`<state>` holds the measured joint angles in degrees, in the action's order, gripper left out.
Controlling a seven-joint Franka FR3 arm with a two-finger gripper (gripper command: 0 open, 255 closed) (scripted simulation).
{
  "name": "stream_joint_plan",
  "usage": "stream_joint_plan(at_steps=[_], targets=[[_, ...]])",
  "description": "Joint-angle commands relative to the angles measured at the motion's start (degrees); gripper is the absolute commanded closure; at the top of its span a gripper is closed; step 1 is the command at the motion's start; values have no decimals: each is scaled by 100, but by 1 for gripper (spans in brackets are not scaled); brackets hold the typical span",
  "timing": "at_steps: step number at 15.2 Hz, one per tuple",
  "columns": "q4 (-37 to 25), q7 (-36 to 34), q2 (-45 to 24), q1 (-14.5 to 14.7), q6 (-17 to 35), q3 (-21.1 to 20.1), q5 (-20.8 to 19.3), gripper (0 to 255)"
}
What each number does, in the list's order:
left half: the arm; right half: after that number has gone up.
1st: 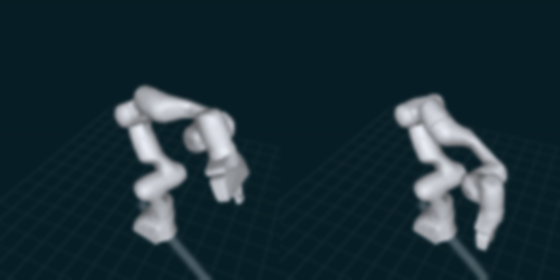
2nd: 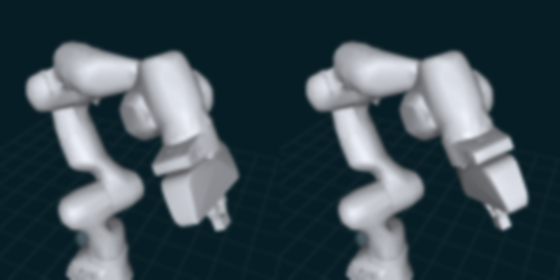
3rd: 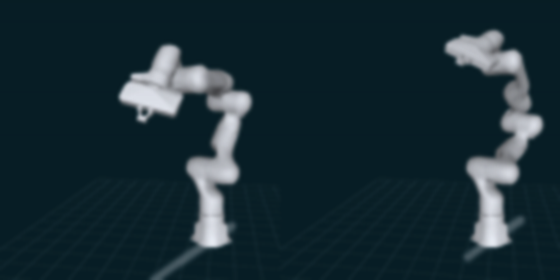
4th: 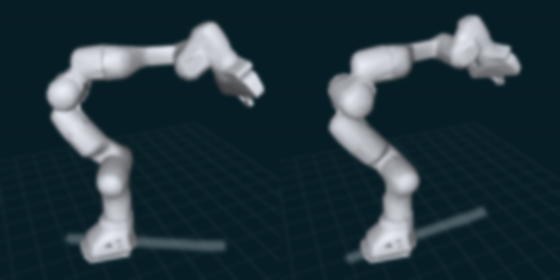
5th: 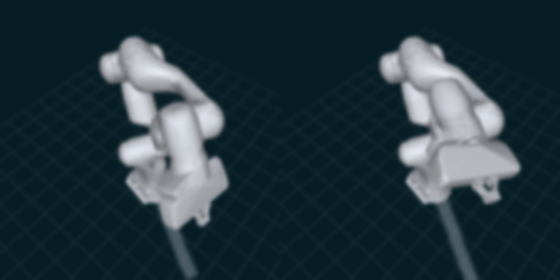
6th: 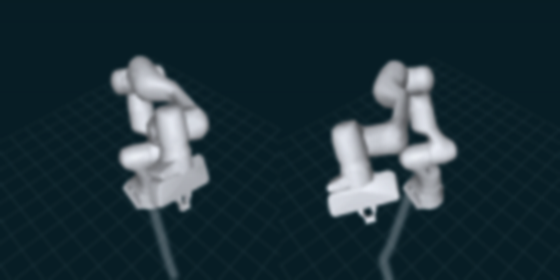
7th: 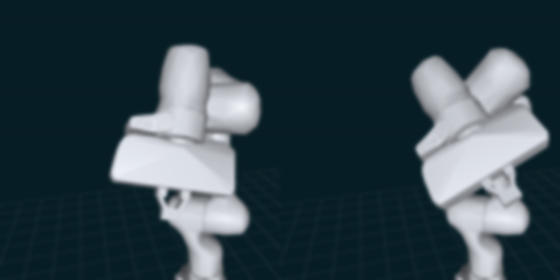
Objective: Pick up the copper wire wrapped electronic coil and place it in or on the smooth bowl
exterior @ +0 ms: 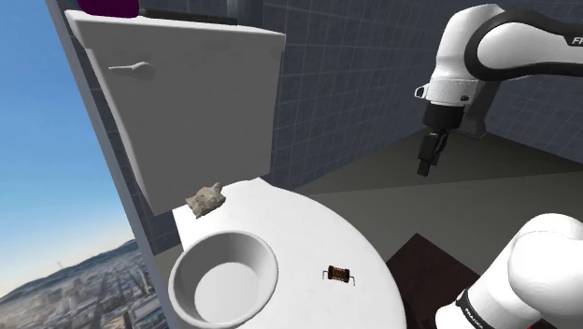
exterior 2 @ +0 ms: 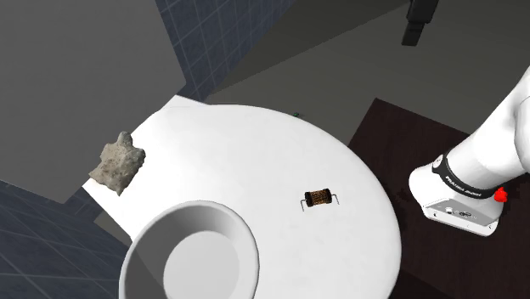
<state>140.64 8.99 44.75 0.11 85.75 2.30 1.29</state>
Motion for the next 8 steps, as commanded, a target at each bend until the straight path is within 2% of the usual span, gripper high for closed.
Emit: stream_joint_plan(at_steps=[1,8], targets=[[0,0,0,0,0,0,0,0],[1017,-375,276,506,1113,-692,603,0]])
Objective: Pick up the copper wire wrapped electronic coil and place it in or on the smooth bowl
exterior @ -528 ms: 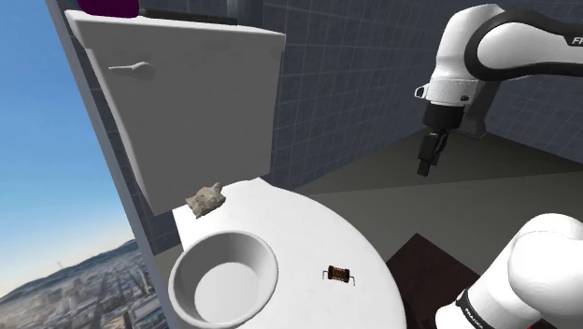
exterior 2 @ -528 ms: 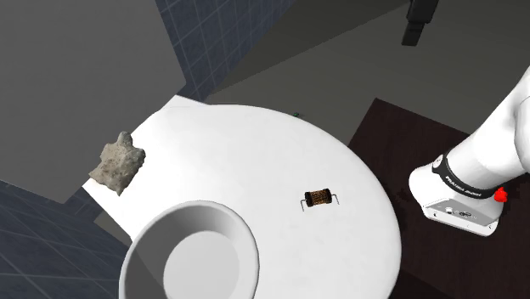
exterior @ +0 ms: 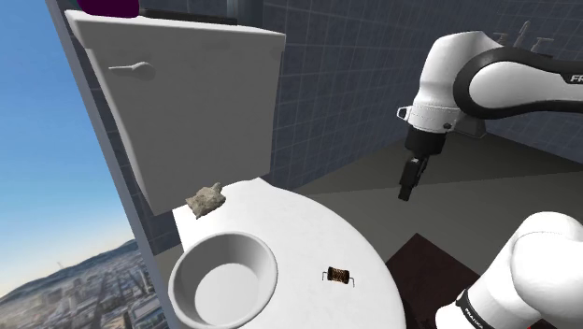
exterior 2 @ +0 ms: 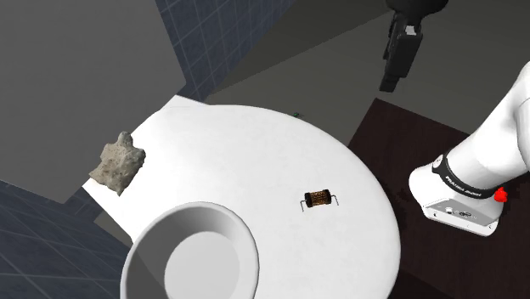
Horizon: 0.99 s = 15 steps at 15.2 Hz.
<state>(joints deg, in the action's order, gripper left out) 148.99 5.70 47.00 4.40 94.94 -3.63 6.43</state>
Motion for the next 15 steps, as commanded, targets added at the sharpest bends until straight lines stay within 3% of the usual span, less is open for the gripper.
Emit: stream_joint_plan(at_steps=[1,8,15], targets=[[303,-100,56,160,367,-208,182,0],[958,-485,-220,790,1706,-1042,851,0],[1208,-897,-1121,1339,3281,-1994,1417,0]])
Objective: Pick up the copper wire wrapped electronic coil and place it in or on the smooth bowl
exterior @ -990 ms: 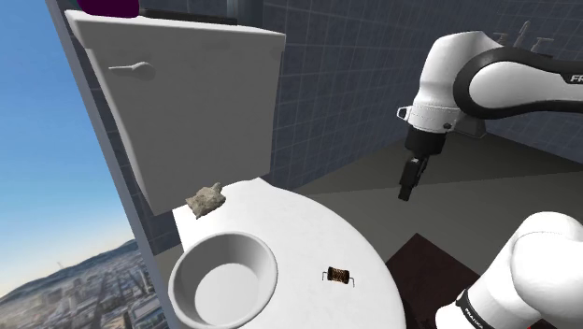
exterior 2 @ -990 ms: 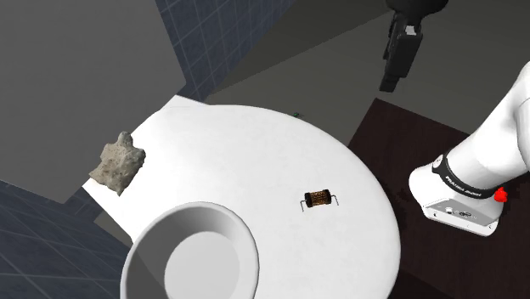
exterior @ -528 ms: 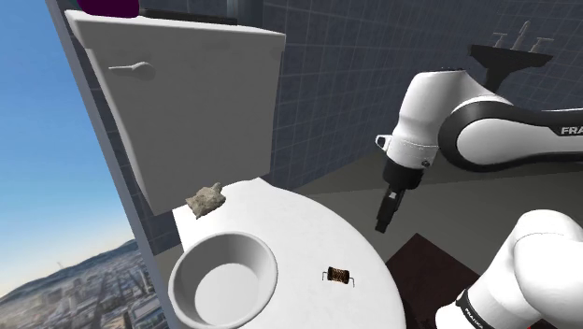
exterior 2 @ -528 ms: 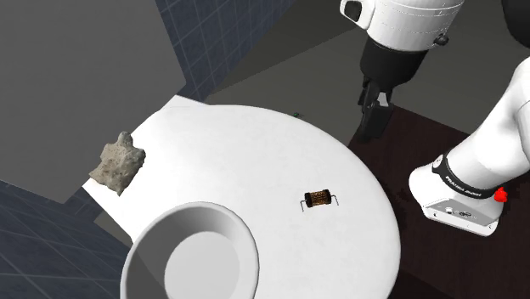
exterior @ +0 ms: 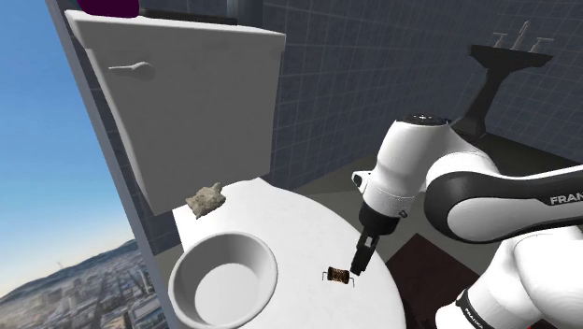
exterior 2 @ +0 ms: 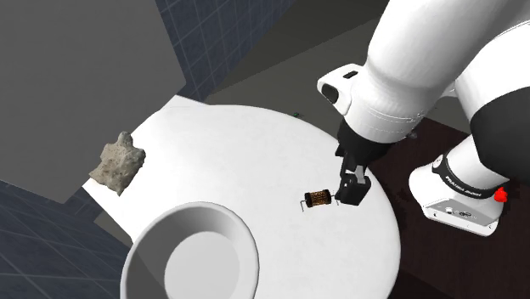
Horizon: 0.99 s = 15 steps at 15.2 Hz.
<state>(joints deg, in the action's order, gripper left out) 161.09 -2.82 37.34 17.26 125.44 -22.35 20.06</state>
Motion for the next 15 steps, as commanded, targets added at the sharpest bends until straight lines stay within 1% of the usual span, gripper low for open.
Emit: stream_joint_plan(at_steps=[1,8,9,15], targets=[[-2,-112,-334,106,471,-268,107,0],[187,-134,-882,112,1230,-490,211,0],[228,-136,-1024,103,1413,-535,227,0],[228,-136,-1024,104,1413,-534,227,0]])
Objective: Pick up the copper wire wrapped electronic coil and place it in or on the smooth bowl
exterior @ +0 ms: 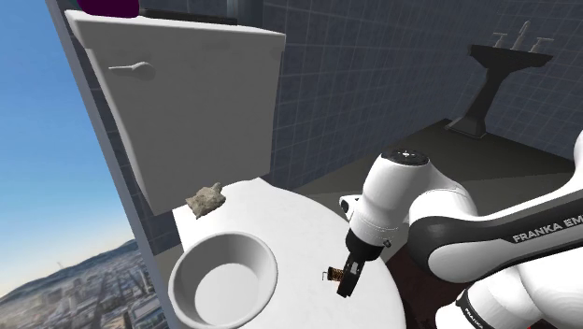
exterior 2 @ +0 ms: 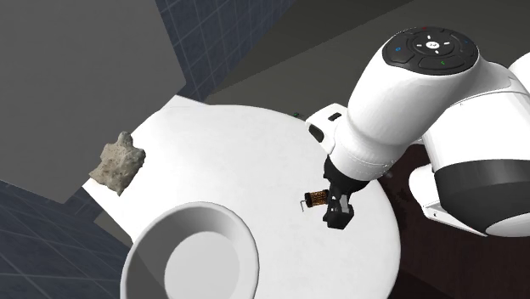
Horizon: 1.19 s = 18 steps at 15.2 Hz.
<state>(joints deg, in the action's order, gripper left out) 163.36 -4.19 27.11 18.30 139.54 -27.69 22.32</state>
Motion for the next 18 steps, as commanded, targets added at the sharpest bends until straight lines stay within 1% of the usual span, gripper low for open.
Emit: stream_joint_plan(at_steps=[1,2,3,12,18], targets=[[1,0,-2,0,3,0,0,0],[0,0,-1,0,2,0,0,0],[0,0,-1,0,2,0,0,255],[1,0,-2,0,3,0,0,255],[-200,-20,474,18,-669,149,-78,255]])
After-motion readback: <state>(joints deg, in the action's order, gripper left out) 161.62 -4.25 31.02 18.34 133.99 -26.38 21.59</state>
